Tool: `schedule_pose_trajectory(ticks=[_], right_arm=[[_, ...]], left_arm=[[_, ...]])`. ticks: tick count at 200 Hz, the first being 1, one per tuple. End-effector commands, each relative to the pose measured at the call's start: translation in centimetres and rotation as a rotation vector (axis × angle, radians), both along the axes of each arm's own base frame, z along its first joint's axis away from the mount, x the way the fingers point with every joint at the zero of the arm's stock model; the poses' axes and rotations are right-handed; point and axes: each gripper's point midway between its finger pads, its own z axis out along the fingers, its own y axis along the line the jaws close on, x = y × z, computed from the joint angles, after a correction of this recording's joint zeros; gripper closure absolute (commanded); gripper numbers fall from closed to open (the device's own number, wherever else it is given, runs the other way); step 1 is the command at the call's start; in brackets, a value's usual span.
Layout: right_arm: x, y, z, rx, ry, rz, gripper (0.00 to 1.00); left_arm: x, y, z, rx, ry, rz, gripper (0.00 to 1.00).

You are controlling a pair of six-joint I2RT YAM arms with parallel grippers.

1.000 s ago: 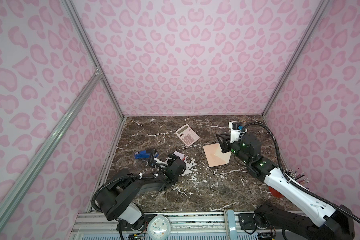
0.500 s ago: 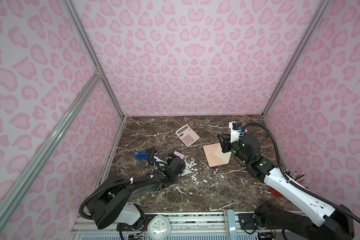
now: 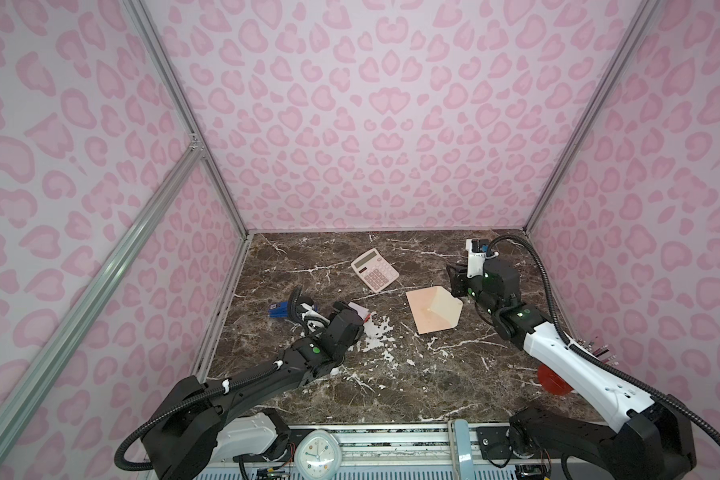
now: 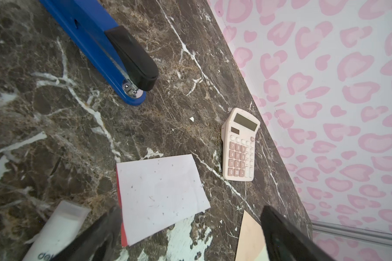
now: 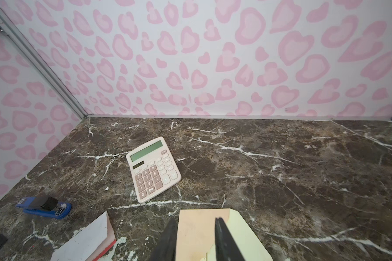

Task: Place the letter into the envelope and seal it
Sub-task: 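Release the folded letter onto the table and raise the left gripper, then move the left gripper over the peach envelope while the right gripper approaches its edge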

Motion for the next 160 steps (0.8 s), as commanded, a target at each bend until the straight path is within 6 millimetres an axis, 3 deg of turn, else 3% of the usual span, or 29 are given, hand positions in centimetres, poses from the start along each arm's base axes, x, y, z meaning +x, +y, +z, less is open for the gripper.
schedule_pose_trajectory(ticks=[1, 32, 93, 118, 131, 136, 139, 160], right_arm=[[0.9, -1.3, -0.7, 0.007, 0.031, -0.066, 0.69], [2.3, -3.4, -2.2, 0.027, 0.101, -0.158, 0.68], [4.0, -6.8, -5.2, 0.083, 0.267, -0.285, 0.65], [4.2, -8.0, -6.8, 0.143, 0.361, -0.325, 0.63], [4.2, -8.3, -7.7, 0.165, 0.409, -0.330, 0.61], [4.2, -8.3, -8.0, 0.169, 0.421, -0.330, 0.60], [4.2, -8.4, -8.2, 0.171, 0.429, -0.331, 0.59], [4.2, -8.4, -9.1, 0.187, 0.461, -0.333, 0.53]], left_arm=[[0.3, -0.1, 1.8, 0.110, -0.008, -0.066, 0.02], [2.1, -2.8, 5.4, 0.254, -0.042, -0.247, 0.02], [6.2, -11.8, 11.2, 0.484, -0.112, -0.666, 0.04], [7.3, -14.5, 12.2, 0.506, -0.137, -0.775, 0.05], [7.6, -16.1, 12.0, 0.481, -0.141, -0.859, 0.06], [7.7, -16.6, 11.1, 0.470, -0.120, -0.888, 0.07], [8.0, -17.1, 12.0, 0.451, -0.137, -0.897, 0.07], [8.5, -18.9, 10.1, 0.347, -0.059, -0.980, 0.11]])
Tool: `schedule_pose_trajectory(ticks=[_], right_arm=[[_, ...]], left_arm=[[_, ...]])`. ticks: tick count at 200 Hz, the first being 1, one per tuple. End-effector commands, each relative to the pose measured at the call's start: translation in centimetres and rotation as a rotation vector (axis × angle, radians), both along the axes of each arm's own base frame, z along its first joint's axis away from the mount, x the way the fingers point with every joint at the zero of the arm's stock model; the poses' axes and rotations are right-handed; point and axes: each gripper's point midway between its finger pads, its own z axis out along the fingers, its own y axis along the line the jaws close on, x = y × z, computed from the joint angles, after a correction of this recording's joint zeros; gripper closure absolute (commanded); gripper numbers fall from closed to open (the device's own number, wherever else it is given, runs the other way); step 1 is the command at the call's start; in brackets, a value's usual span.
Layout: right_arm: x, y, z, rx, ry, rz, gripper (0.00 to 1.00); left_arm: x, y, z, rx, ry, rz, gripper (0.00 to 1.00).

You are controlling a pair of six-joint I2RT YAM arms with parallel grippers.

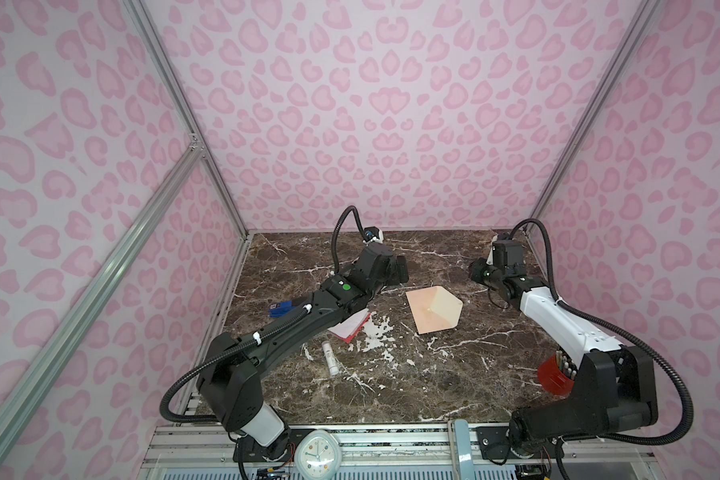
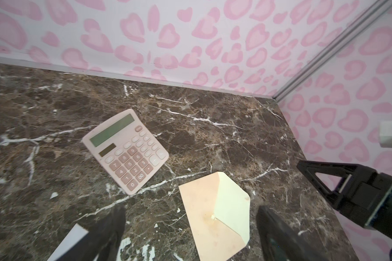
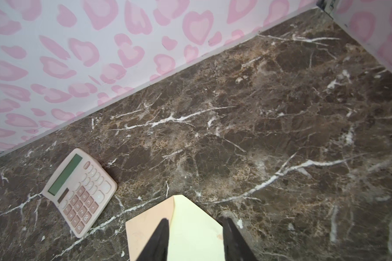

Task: Place the letter into the envelope and seal it
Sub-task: 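Move the left gripper over the peach envelope while the right gripper approaches its edge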

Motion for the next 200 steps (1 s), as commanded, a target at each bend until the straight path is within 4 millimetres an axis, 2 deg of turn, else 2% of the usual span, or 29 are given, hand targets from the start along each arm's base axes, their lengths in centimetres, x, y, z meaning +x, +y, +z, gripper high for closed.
schedule_pose_trajectory(ticks=[1, 33, 76, 112, 143, 200], right_arm=[[-0.6, 0.5, -1.4, 0.056, 0.067, 0.004, 0.52], [-0.7, -0.2, -2.6, 0.066, 0.090, -0.014, 0.49], [-0.6, -1.0, -4.4, 0.113, 0.139, -0.040, 0.47], [-0.3, -1.3, -5.7, 0.154, 0.182, -0.047, 0.46], [0.0, -1.1, -6.7, 0.186, 0.215, -0.035, 0.45], [-0.2, -1.2, -9.3, 0.259, 0.315, -0.014, 0.45]], left_arm=[[-0.6, -2.7, -1.8, -0.036, 0.125, -0.159, 0.11], [-0.2, -5.1, -3.9, -0.121, 0.236, -0.260, 0.16], [0.2, -7.1, -6.5, -0.189, 0.332, -0.331, 0.19], [0.0, -8.5, -10.2, -0.238, 0.432, -0.359, 0.22], [-0.2, -9.3, -13.1, -0.261, 0.507, -0.363, 0.25], [0.4, -9.5, -15.4, -0.261, 0.562, -0.371, 0.26]])
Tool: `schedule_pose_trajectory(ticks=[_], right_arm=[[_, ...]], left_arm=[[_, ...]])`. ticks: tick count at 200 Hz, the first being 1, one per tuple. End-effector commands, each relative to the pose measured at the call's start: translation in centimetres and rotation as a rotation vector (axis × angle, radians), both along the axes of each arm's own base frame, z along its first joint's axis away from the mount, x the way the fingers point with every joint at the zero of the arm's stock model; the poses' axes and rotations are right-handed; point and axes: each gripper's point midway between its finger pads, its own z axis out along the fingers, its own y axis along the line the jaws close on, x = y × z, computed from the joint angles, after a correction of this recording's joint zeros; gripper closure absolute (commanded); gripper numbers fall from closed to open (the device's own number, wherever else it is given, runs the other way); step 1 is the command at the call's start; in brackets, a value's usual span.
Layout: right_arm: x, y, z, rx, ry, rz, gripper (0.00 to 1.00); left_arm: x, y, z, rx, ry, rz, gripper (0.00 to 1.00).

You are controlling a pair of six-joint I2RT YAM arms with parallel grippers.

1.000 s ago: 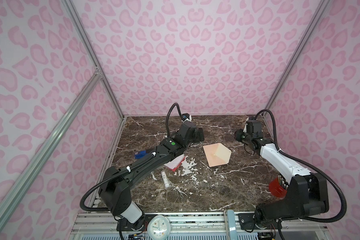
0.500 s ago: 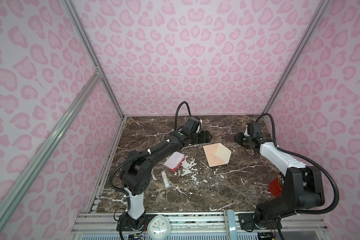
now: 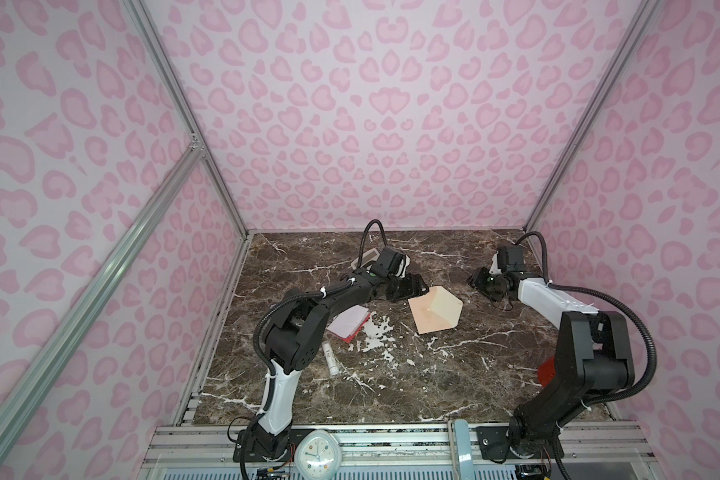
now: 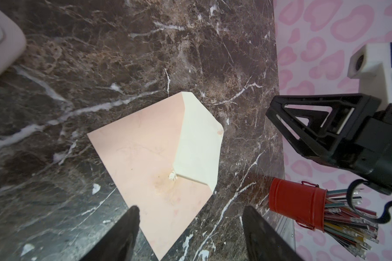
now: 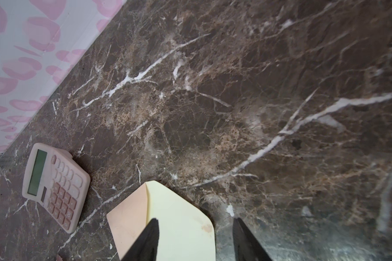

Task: Place the letter into the envelope and seal it
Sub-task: 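Move the left gripper over the peach envelope while the right gripper approaches its edge, then grasp the edge of the peach envelope with the right gripper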

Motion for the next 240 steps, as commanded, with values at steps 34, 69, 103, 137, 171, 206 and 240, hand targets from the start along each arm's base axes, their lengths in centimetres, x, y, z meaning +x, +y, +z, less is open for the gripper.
schedule_pose_trajectory(ticks=[34, 69, 103, 137, 171, 206, 240], right_arm=[[-0.5, 1.2, -1.5, 0.053, 0.063, 0.070, 0.45], [-0.7, 1.5, -2.5, 0.064, 0.097, 0.095, 0.44], [-0.9, 1.7, -3.2, 0.075, 0.124, 0.118, 0.42], [-0.9, 1.8, -3.7, 0.091, 0.144, 0.136, 0.40], [-1.2, 1.8, -4.1, 0.110, 0.160, 0.157, 0.39], [-1.5, 2.3, -4.2, 0.141, 0.161, 0.198, 0.38], [-1.5, 2.7, -4.7, 0.170, 0.170, 0.208, 0.38]], left_arm=[[0.6, -0.7, -1.2, -0.044, 0.044, -0.025, 0.27], [0.7, -1.5, -2.1, -0.064, 0.080, -0.046, 0.28], [0.6, -1.7, -2.8, -0.054, 0.113, -0.054, 0.29], [0.3, -1.3, -4.0, -0.016, 0.143, -0.061, 0.29], [-0.1, -0.7, -5.3, 0.015, 0.187, -0.061, 0.30], [-0.1, -0.2, -6.4, 0.049, 0.219, -0.064, 0.31], [0.0, 0.2, -7.2, 0.068, 0.248, -0.065, 0.31]])
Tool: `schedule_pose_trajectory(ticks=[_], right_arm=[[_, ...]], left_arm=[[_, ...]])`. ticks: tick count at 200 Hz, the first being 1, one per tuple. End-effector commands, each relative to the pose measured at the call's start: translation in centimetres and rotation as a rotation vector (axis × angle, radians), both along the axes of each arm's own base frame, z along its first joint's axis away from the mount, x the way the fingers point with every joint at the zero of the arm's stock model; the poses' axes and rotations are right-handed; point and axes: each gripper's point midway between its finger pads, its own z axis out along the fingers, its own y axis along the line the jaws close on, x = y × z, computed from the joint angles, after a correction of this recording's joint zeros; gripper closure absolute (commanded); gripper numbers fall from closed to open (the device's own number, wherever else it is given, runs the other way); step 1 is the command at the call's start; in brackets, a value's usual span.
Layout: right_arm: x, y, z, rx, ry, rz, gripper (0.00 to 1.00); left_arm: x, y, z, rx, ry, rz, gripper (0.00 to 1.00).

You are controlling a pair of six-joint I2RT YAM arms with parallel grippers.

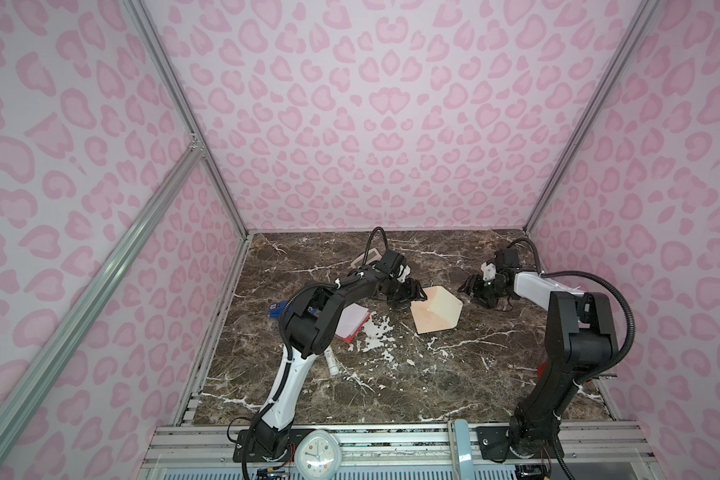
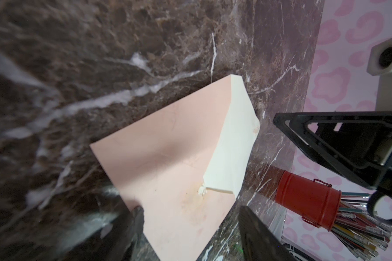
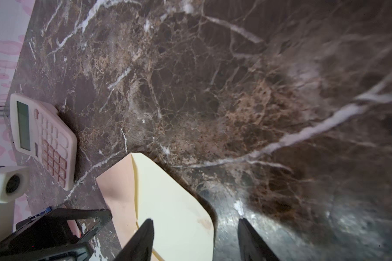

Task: Place the letter into the envelope and seal it
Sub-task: 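Grasp the edge of the peach envelope with the right gripper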

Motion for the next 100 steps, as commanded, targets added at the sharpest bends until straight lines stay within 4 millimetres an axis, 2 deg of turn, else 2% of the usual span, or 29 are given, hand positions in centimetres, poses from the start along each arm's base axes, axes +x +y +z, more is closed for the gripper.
schedule_pose_trajectory(ticks=[1, 100], right_arm=[[-0.2, 0.6, -0.5, 0.033, 0.014, 0.024, 0.38], [-0.9, 2.4, -1.4, 0.159, 0.058, 0.051, 0.38]], left_arm=[[-0.4, 0.8, -1.2, 0.044, 0.039, -0.009, 0.31], [-0.5, 1.1, -2.8, 0.054, 0.097, -0.013, 0.32]])
